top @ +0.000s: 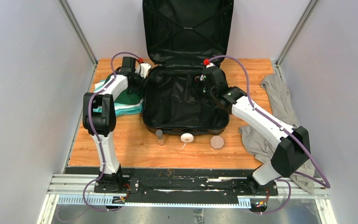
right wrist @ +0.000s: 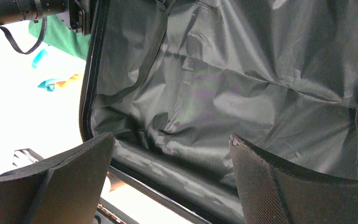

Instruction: Pack the luggage

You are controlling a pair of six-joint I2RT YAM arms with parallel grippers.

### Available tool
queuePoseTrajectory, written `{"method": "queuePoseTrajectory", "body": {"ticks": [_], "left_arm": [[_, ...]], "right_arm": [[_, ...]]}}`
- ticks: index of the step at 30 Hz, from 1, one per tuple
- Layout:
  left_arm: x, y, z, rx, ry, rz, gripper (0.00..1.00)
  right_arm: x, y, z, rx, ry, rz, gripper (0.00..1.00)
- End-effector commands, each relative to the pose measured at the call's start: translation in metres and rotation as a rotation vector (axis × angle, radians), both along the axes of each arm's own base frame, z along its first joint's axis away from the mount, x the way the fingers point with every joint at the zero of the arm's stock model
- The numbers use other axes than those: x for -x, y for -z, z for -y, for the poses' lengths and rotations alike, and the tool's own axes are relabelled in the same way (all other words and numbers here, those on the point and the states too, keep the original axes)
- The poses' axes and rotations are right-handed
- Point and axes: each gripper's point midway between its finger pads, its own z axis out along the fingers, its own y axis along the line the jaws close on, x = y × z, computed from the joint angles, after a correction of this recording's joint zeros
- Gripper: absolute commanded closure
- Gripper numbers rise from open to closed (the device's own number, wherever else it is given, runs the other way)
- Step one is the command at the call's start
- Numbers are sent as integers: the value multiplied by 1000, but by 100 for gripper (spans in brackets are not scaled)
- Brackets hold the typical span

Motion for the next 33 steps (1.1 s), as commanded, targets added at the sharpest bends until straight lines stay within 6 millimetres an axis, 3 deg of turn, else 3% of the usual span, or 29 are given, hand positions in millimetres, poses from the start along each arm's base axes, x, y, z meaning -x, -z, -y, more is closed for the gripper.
{"method": "queuePoseTrajectory", "body": {"ticks": [1,5,6,14,19,24,29,33], "left_arm": [[-6,8,12,0,4,-9,58],[-2,-16,0,1,-23,32,97],[-1,-20,-4,-2,-32,37,100],[8,-61,-23,65,-68,31,100],[12,-118,-30,168,-104,117,100],[24,-153,-20,234,-89,147,100],[34,-161,-11,286,-83,141,100],[41,-174,14,403,-62,127,100]], "right_arm": [[1,8,-1,11,-5,-34,4],[0,4,-3,6,-11,-30,5],[0,4,-4,4,-13,-31,6],[0,0,-5,-5,-17,-25,8],[-1,-1,-4,-3,-13,-21,8],[-1,-2,-8,-26,-13,-38,8],[0,-7,-15,-68,-18,-54,5],[1,-12,-15,-89,-20,-55,4]]}}
